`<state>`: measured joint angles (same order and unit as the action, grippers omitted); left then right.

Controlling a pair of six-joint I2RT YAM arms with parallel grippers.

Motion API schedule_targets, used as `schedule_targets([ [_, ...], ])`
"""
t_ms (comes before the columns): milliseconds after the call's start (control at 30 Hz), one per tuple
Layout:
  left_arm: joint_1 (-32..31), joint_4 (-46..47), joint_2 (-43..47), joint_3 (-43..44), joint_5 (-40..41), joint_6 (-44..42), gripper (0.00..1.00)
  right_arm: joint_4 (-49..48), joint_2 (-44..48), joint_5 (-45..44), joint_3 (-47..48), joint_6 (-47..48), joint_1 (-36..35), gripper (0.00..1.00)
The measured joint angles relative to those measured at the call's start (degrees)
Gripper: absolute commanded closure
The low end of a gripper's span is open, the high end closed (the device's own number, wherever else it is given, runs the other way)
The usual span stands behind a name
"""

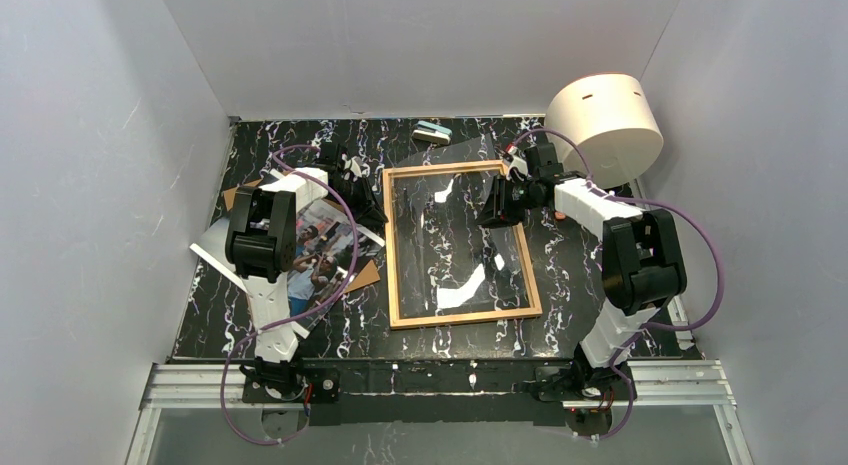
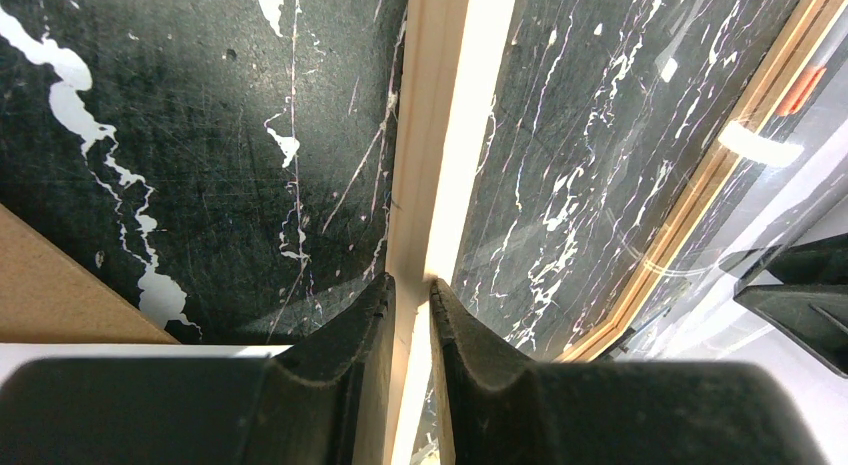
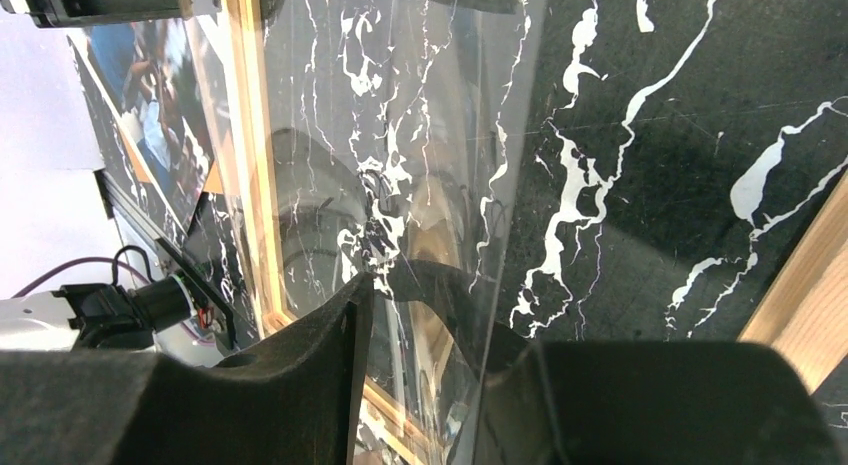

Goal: Put the photo into the frame

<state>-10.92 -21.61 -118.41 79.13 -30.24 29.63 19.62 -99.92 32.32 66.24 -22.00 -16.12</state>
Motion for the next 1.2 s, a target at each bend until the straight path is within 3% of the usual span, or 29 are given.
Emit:
schedule_targets([
  [533,0.0,0.0,0.0,0.02,-0.02,0.0,0.84,0.0,-2.67,-0.87,0.0,0.37,0.0,0.66],
  [1200,0.09,-0.07,-0.13,0.11,-0.31,-0.02,0.83,0.39,-4.44,-1.57,-0.09,1.16,0.33,0.62],
])
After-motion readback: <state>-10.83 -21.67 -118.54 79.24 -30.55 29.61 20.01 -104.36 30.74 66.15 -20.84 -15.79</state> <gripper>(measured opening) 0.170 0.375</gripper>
